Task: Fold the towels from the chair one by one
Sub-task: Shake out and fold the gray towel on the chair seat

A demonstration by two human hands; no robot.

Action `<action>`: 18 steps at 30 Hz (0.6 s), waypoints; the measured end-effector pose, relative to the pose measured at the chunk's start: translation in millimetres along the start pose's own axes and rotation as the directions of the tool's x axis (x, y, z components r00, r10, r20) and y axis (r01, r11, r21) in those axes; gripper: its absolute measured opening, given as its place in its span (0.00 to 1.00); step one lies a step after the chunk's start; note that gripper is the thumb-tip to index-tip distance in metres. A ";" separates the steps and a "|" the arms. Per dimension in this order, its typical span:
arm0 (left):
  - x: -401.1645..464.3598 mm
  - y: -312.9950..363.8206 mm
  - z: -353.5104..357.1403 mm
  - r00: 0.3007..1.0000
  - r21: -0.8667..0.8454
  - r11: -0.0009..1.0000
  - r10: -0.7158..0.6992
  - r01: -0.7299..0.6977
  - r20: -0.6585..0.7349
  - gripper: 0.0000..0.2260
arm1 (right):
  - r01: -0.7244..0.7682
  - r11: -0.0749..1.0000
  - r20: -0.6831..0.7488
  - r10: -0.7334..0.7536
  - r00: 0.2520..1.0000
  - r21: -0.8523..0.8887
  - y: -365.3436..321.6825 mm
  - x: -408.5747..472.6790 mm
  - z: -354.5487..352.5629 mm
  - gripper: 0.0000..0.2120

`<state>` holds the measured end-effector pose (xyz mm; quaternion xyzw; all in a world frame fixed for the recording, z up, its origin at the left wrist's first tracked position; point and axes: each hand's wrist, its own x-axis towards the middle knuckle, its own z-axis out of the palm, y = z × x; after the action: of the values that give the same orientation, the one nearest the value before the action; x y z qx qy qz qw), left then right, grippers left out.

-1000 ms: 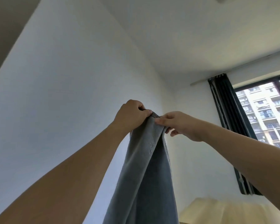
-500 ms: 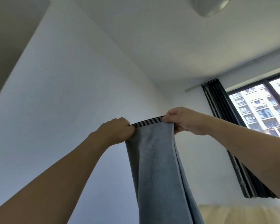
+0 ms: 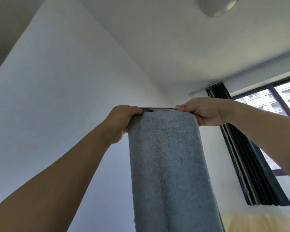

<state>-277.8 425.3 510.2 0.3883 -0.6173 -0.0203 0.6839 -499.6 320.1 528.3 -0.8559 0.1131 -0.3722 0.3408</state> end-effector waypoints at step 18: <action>57.5 -312.2 8.6 0.984 0.771 0.631 0.063 0.088 -0.164 0.08 | -0.188 0.816 -0.286 0.030 0.958 -0.546 258.5 154.2 77.1 0.10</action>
<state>-130.6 174.0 383.7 0.6487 -0.5008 0.2763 0.5021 -321.6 97.7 404.2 -0.8528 0.3124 -0.4120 0.0735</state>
